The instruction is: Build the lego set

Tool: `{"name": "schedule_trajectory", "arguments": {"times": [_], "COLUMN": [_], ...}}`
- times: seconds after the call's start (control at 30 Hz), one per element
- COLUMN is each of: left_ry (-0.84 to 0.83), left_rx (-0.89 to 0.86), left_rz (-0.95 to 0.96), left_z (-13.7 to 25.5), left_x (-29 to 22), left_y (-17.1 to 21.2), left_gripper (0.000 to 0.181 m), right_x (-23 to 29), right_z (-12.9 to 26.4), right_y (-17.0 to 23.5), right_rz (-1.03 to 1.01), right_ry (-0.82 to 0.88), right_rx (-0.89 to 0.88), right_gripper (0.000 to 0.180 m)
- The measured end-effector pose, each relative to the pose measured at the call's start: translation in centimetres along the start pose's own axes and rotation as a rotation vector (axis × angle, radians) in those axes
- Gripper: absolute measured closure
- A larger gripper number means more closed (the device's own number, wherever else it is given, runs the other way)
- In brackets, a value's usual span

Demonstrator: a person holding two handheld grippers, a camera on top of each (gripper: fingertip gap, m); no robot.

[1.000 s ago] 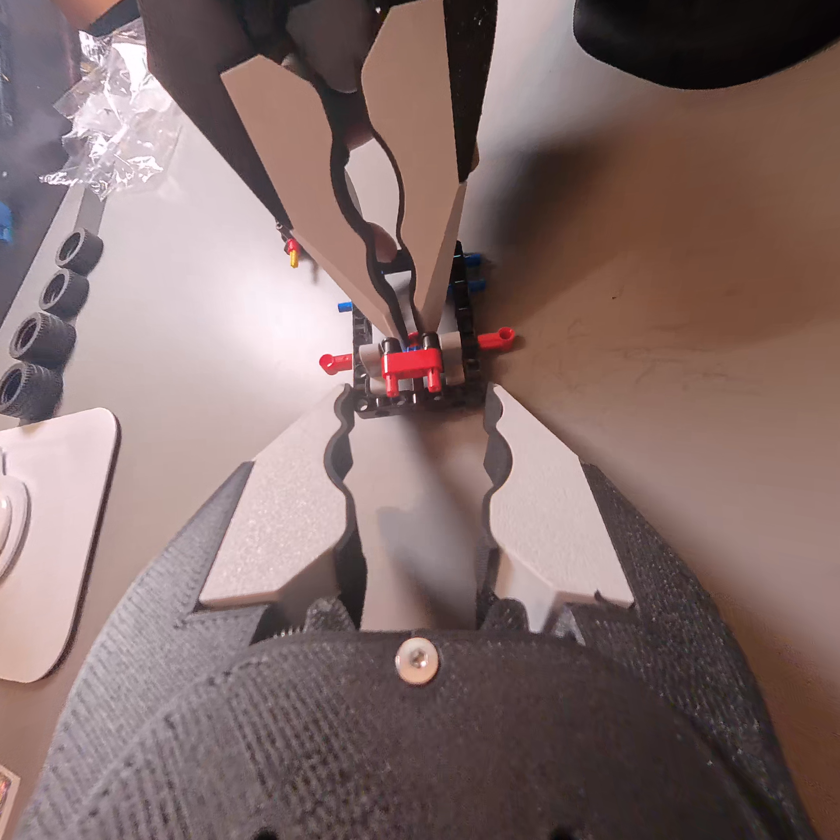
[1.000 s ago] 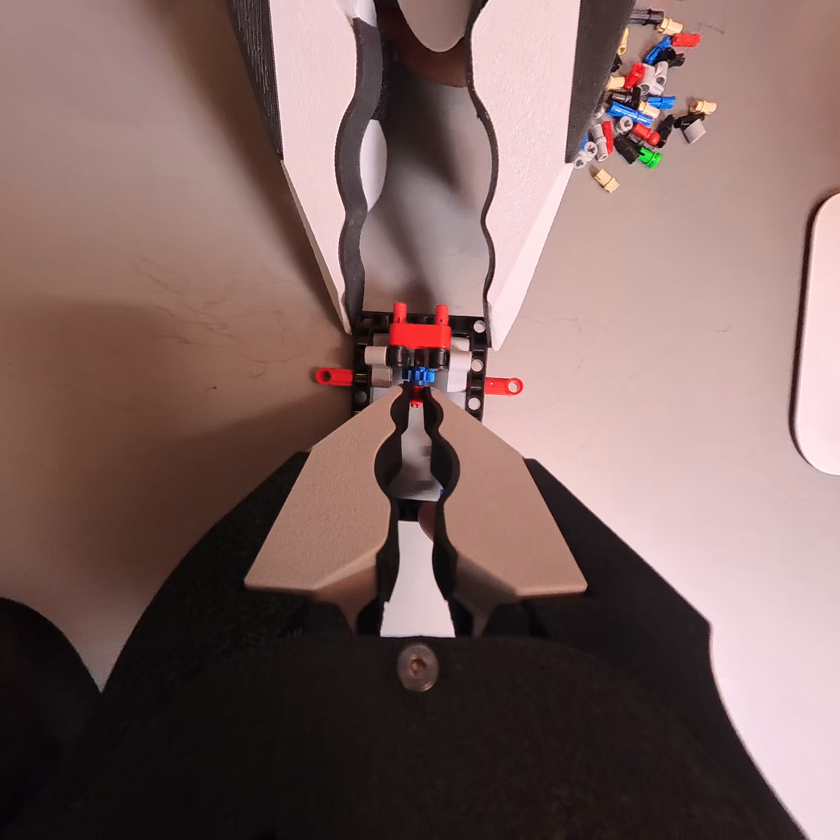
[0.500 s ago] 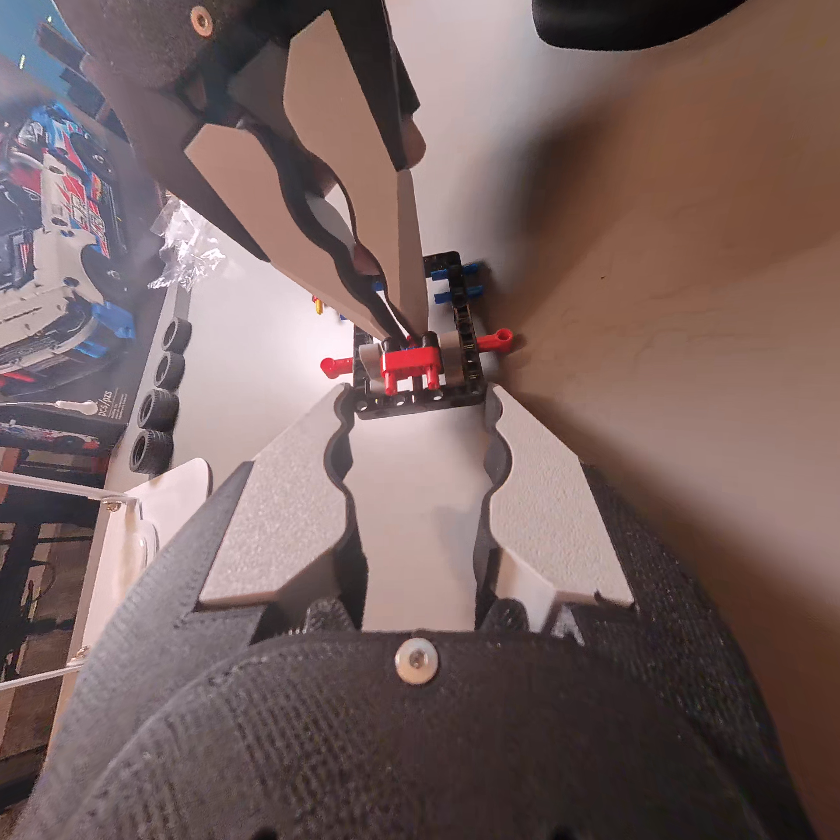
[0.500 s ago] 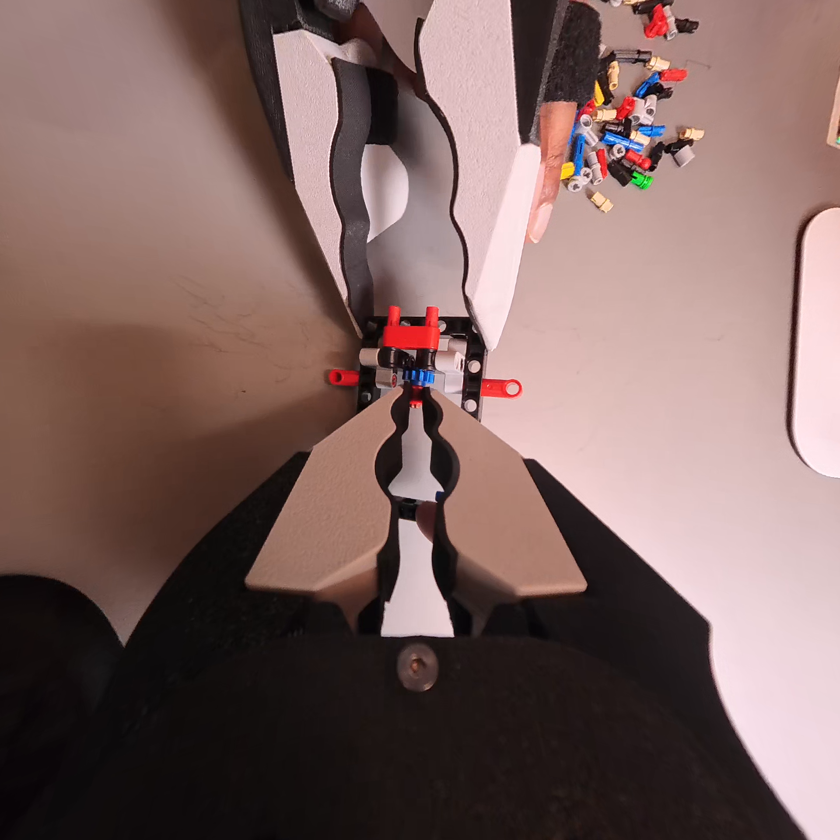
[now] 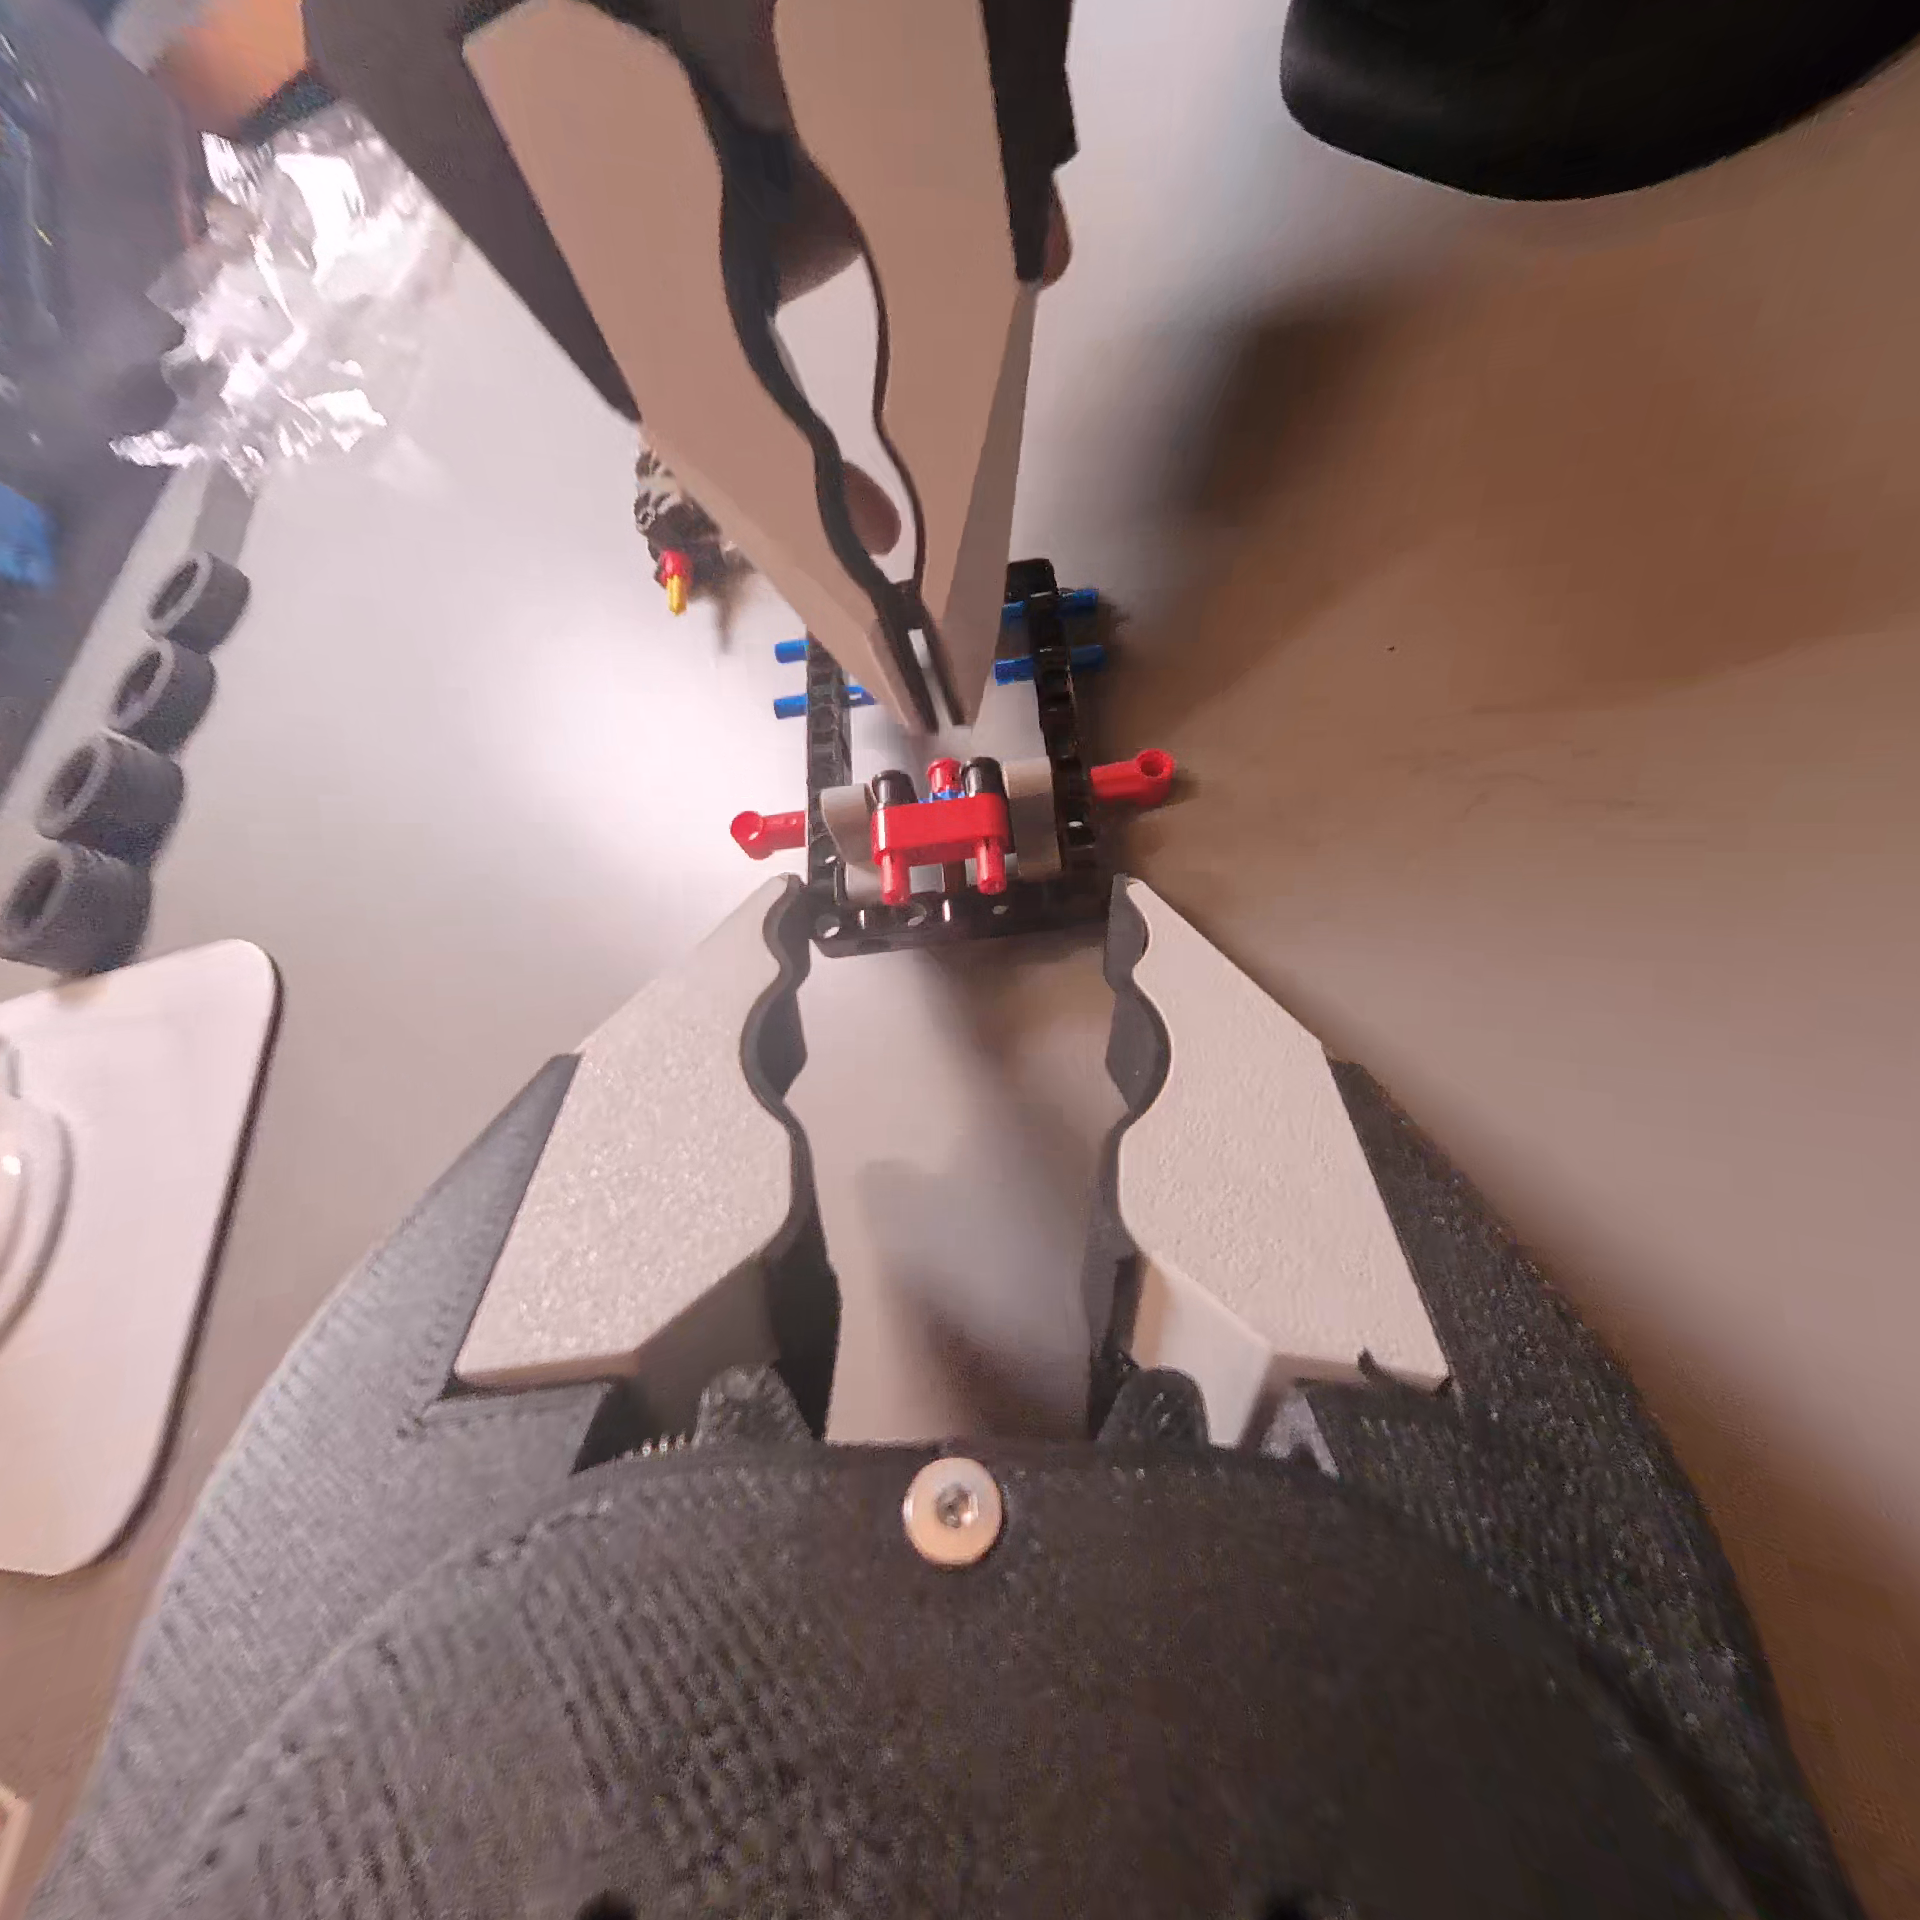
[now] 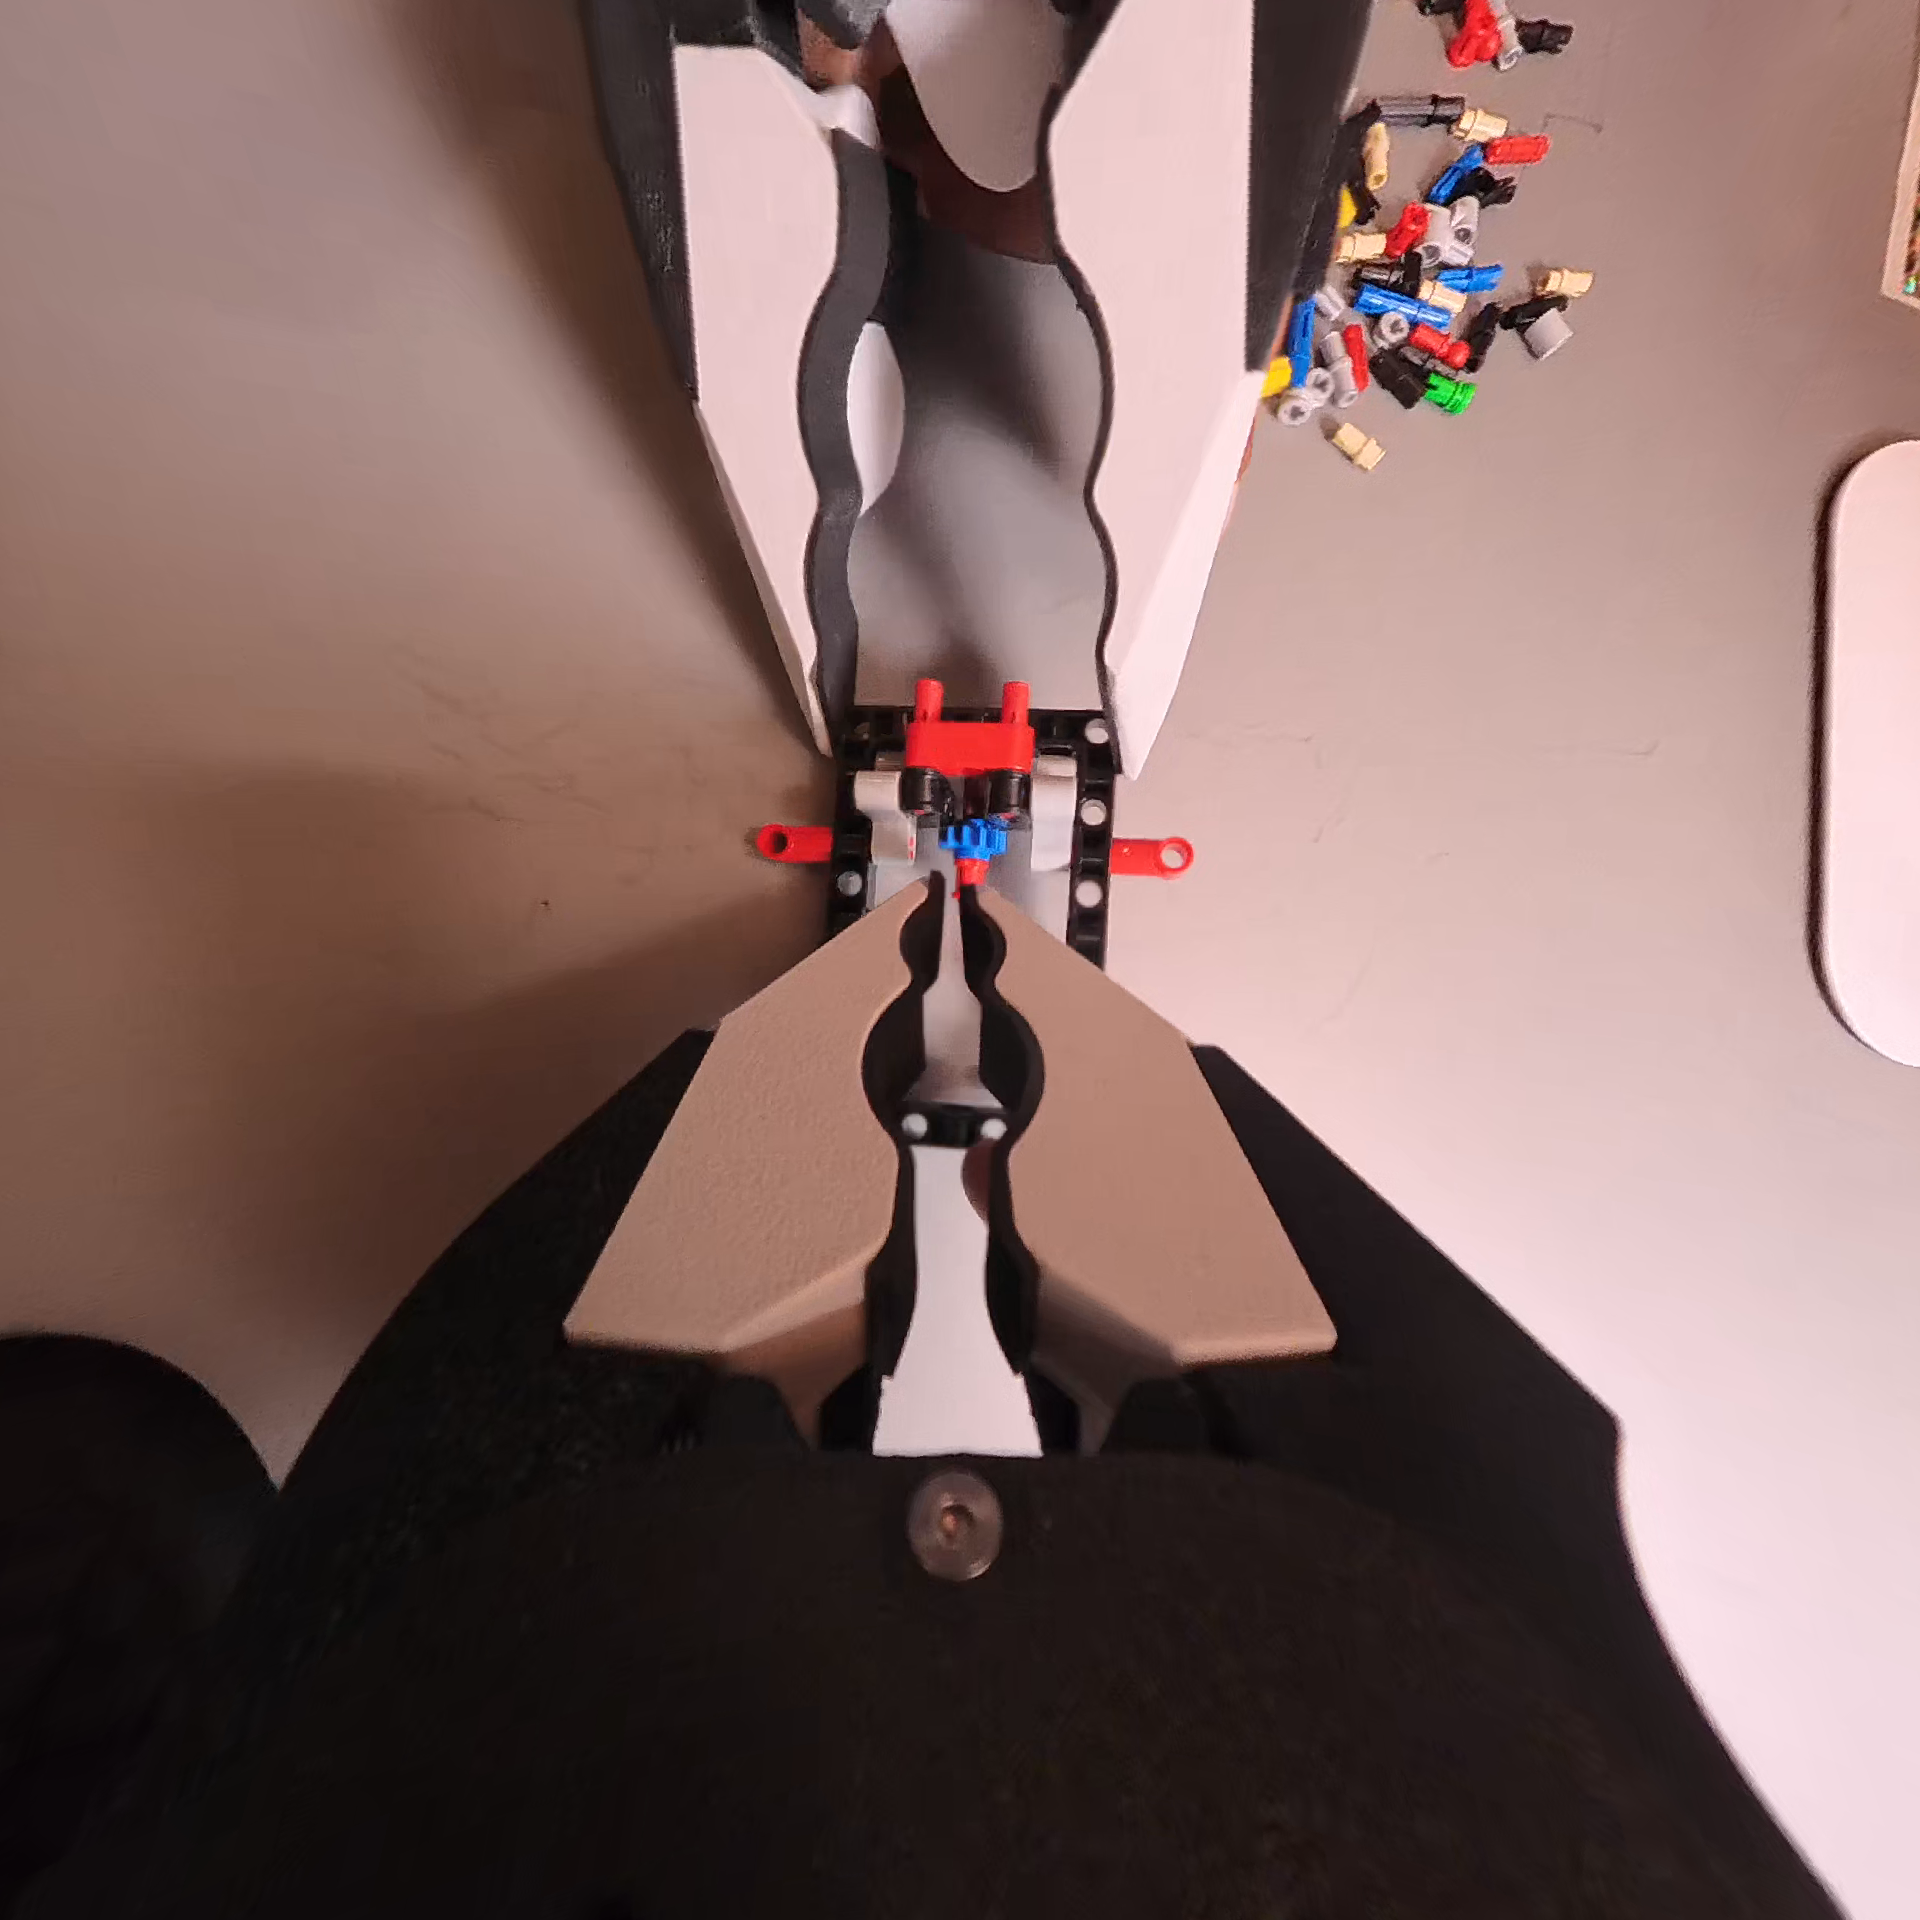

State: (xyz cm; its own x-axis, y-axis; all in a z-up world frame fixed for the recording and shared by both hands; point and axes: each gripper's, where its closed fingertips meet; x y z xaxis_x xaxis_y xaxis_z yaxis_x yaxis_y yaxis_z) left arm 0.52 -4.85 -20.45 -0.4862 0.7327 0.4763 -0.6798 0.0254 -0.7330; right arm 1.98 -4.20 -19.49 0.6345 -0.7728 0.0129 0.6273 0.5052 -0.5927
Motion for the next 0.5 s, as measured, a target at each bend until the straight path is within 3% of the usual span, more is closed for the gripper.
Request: {"name": "schedule_trajectory", "arguments": {"times": [0.27,0.47,0.5], "left_ry": [-0.008,-0.136,-0.157], "left_rx": [0.037,0.040,0.029], "left_rz": [0.274,0.258,0.224], "left_z": [0.3,0.8,1.0], "left_x": [2.0,3.5,3.6], "left_y": [-0.2,-1.1,-1.4], "left_gripper": [0.124,0.126,0.162], "right_x": [0.0,-1.9,-1.8], "right_z": [0.6,0.8,0.8], "right_y": [-0.4,-1.5,-1.8], "right_rz": [-0.003,-0.114,-0.156], "right_ry": [-0.014,0.086,0.070], "right_rx": [-0.062,-0.169,-0.211], "right_gripper": [0.150,0.132,0.130]}}
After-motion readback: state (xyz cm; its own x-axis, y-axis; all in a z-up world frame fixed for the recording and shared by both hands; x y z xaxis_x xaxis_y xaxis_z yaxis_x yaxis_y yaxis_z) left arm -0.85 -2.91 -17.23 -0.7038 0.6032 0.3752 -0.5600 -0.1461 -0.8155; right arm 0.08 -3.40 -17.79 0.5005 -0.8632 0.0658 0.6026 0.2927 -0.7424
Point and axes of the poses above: each gripper's, where its closed fingertips meet, z back along the fingers, y out of its underside, x = y × z across the jaws, and after that the axes turned 11 degrees about -y, right-handed
